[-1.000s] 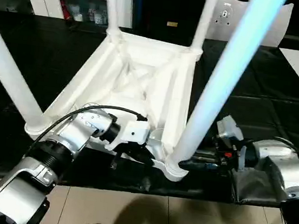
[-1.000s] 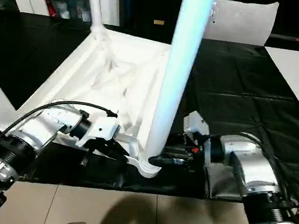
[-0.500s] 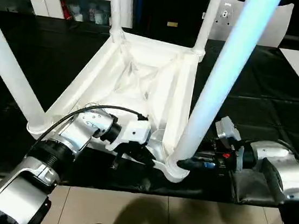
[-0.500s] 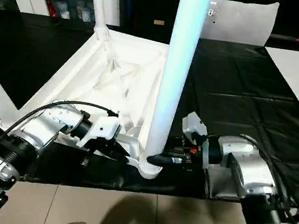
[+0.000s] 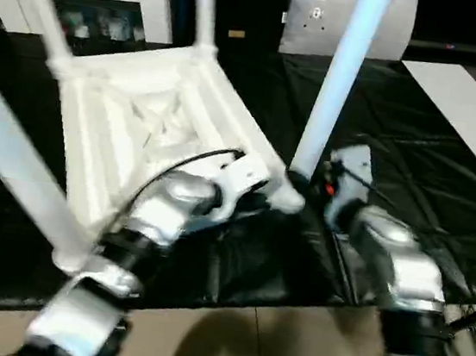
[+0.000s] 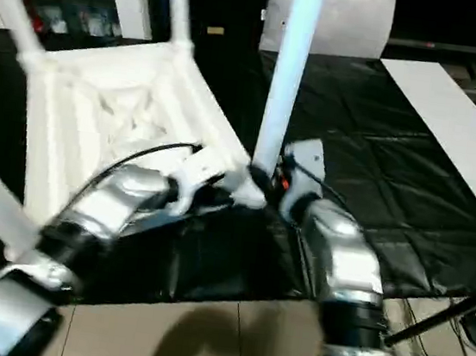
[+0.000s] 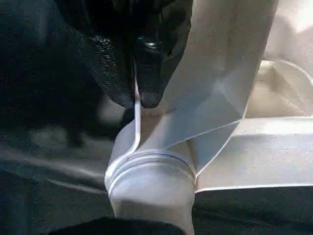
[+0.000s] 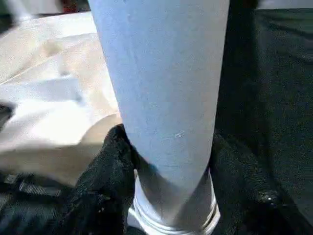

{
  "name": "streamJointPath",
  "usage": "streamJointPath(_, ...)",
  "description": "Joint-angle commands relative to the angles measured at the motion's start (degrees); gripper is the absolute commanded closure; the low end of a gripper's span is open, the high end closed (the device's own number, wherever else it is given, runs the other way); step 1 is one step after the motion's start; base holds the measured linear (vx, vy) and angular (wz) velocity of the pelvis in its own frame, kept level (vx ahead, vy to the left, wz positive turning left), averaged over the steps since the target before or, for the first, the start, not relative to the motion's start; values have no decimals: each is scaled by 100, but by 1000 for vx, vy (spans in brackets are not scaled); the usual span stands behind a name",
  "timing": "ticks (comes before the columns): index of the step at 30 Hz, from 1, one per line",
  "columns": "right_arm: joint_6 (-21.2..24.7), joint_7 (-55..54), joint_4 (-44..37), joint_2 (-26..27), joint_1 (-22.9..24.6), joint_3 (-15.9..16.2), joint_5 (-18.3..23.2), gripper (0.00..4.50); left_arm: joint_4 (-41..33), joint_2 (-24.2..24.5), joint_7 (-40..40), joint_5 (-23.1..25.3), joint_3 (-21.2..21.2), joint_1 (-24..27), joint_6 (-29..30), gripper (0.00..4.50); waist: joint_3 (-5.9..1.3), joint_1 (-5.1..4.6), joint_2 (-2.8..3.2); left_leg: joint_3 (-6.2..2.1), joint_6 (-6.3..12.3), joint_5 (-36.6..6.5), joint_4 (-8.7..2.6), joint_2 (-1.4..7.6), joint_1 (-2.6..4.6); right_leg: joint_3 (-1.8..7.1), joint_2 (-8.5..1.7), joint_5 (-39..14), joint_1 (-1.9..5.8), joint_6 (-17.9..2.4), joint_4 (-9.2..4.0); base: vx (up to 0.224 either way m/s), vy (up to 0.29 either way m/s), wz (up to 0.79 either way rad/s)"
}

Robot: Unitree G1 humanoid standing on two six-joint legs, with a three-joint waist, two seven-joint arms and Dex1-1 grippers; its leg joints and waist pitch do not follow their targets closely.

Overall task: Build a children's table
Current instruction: Rotate leg to tighten

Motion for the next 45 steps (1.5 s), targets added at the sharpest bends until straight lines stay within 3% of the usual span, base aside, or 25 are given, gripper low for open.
streamJointPath(1,205,-245,102,346,16,289,69,205,-242,-508,140,-178,-130,-146,-18,450,-488,46,-21,-260,618,-139,-326,447,-18,495,-582,-1477,408,-140,-359,0,0,0)
streamJointPath(4,19,-68,48,256,60,361,59,191,-354,-490,118,-146,-176,-80,-6,450,-496,65,-31,-242,805,71,-313,463,-24,542,-614,-991,416,-462,-260,0,0,0)
streamJointPath(8,-166,117,-31,111,151,325,77,155,-421,-344,6,-96,-235,-23,-95,450,-496,112,-30,-209,889,91,-308,450,-13,560,-615,-948,418,-583,-247,0,0,0)
streamJointPath(10,-452,299,-70,-130,243,303,7,144,-455,-172,-123,-40,-294,42,-220,450,-499,146,-32,-201,868,33,-310,452,-3,563,-612,-1047,419,-560,-259,0,0,0)
streamJointPath(15,-582,771,-95,-452,317,333,102,92,-497,-9,-299,-54,-323,115,-301,450,-488,168,-35,-199,829,-94,-314,455,-2,564,-608,-1187,422,-520,-277,0,0,0)
streamJointPath(16,-741,1420,-123,-842,385,372,219,78,-476,184,-598,-97,-359,150,-557,450,-489,190,-34,-203,783,-200,-313,440,-1,549,-610,-1377,428,-458,-308,0,0,0)
streamJointPath(17,-778,1592,-125,-950,397,367,256,66,-468,241,-699,-115,-369,159,-604,450,-485,187,-77,-188,798,-250,-312,425,-5,553,-597,-1422,437,-397,-320,0,0,0)
streamJointPath(19,-980,2385,-78,-1433,422,354,433,55,-419,538,-1315,-207,-487,211,-1079,450,-485,233,-52,-189,853,-323,-311,427,4,554,-598,-1524,431,-306,-331,0,0,0)
streamJointPath(20,-1074,2670,-42,-1608,425,393,461,47,-403,633,-1528,-246,-521,229,-1171,450,-478,231,-76,-185,857,-303,-314,440,-3,562,-596,-1508,423,-302,-320,0,0,0)
streamJointPath(24,-1147,3404,104,-1990,392,426,606,13,-371,861,-2193,-416,-575,311,-1612,450,-458,296,-68,-176,794,-457,-325,423,18,542,-590,-1830,408,-240,-368,0,0,0)
streamJointPath(26,-1208,3934,188,-2226,349,507,665,6,-366,1016,-2648,-526,-622,343,-1825,450,-461,327,-56,-185,763,-415,-325,467,29,545,-583,-1796,389,-258,-348,0,0,0)
streamJointPath(30,-1519,4694,261,-2549,349,837,671,6,-300,1257,-3228,-578,-750,283,-2025,450,-477,431,-65,-173,783,-320,-317,485,33,561,-601,-1567,381,-360,-284,0,0,0)
streamJointPath(31,-1604,4784,277,-2582,352,879,663,6,-291,1283,-3305,-589,-762,274,-2058,450,-471,439,-93,-166,787,-329,-318,481,29,565,-606,-1591,376,-352,-288,0,0,0)
streamJointPath(34,-1884,5058,393,-2637,340,1001,625,6,-277,1379,-3657,-660,-804,240,-2171,450,-462,470,-87,-163,731,-382,-327,471,24,558,-607,-1783,384,-318,-310,0,0,0)
streamJointPath(36,-1875,5320,515,-2597,290,1021,708,6,-290,1434,-3905,-686,-849,221,-2281,450,-454,481,-85,-166,713,-421,-329,477,27,552,-602,-1866,382,-305,-331,0,0,0)
streamJointPath(38,-1800,5515,611,-2546,238,1036,802,43,-304,1470,-4073,-698,-882,204,-2366,450,-460,491,-92,-171,708,-422,-332,486,22,554,-607,-1860,389,-303,-319,0,0,0)
streamJointPath(41,-1660,5767,676,-2488,166,1086,990,46,-292,1510,-4216,-718,-924,171,-2449,450,-458,509,-85,-172,733,-403,-329,492,17,554,-601,-1800,385,-332,-303,0,0,0)
streamJointPath(43,-1663,5873,674,-2486,151,1139,1065,84,-274,1521,-4267,-721,-942,158,-2489,450,-464,522,-83,-177,720,-347,-329,503,32,561,-603,-1763,376,-334,-300,0,0,0)
streamJointPath(45,-1612,6045,646,-2475,150,1217,1155,87,-254,1521,-4300,-721,-931,152,-2528,450,-458,519,-83,-177,718,-359,-331,502,26,557,-602,-1759,378,-345,-297,0,0,0)
